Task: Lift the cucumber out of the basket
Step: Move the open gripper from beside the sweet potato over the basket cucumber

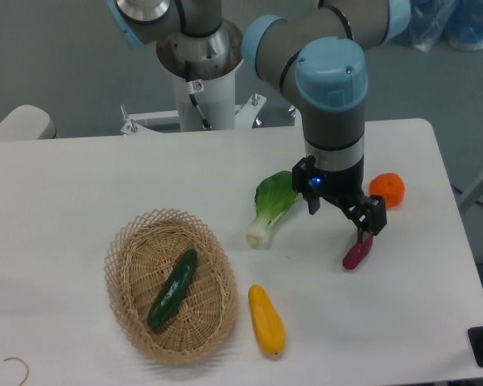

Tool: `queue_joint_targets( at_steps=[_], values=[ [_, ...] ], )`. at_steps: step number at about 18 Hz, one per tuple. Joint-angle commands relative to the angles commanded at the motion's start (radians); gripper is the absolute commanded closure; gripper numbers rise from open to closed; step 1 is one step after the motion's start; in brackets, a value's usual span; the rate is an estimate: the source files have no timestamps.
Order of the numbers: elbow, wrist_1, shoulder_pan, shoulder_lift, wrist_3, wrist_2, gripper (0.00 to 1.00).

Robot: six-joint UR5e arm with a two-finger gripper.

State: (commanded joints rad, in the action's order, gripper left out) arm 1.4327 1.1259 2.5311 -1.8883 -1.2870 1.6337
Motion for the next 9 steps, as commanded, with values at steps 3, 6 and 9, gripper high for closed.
queue_joint_targets(
  at_steps=[3, 6, 9],
  values=[
    [0.003, 0.0, -0.005, 0.002, 0.0, -0.001, 0.0],
    [0.009, 0.002, -0.026, 0.002, 0.002, 0.0, 0.0],
    [0.035, -0.005, -0.07, -0.005, 0.105, -0.005, 0.0]
  ],
)
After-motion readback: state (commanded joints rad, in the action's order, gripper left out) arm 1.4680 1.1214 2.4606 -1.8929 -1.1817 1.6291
